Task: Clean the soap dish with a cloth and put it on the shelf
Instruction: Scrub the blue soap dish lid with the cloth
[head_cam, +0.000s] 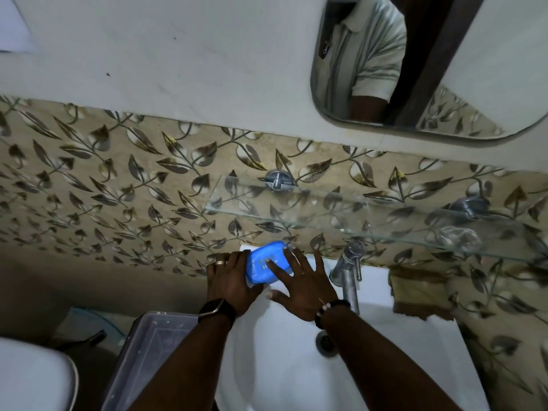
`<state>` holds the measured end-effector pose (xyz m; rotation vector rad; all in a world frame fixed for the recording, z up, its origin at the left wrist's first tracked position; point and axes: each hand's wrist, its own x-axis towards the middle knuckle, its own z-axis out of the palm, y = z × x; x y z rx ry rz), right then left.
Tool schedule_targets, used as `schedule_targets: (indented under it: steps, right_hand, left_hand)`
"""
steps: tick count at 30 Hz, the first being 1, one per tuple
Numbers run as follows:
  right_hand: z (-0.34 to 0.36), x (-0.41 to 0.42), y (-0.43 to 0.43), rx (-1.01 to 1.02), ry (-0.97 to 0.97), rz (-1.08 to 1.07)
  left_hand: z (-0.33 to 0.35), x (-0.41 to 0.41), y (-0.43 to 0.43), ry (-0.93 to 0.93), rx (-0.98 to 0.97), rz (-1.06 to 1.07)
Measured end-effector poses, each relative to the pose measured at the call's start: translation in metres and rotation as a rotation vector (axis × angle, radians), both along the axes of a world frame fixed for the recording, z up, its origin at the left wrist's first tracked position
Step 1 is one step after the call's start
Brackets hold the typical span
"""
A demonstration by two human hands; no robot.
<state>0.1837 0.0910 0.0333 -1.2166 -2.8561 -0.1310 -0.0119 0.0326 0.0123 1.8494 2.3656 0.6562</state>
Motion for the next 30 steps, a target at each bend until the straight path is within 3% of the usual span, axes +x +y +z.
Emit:
schedule_targets:
  steps: [5,17,25,30]
  right_hand:
    - [0.034,-0.005,-0.014,0.081,0.086,0.020]
    - [0.079,0.052,-0.080,0.245,0.088,-0.027]
    - [0.079,0.115,-0.121,0.300,0.239,-0.115]
    - [0.068,0.151,-0.138,0.377,0.251,-0.170]
  left_hand:
    - [0.025,-0.007,-0.025,-0.048,0.131,-0.005]
    - [0.058,0.028,-0.072,-0.002,0.185,-0.191]
    - [0.061,0.077,-0.079,-0.244,0.253,-0.416]
    - [0.063,0.115,-0.085,-0.421,0.168,-0.528]
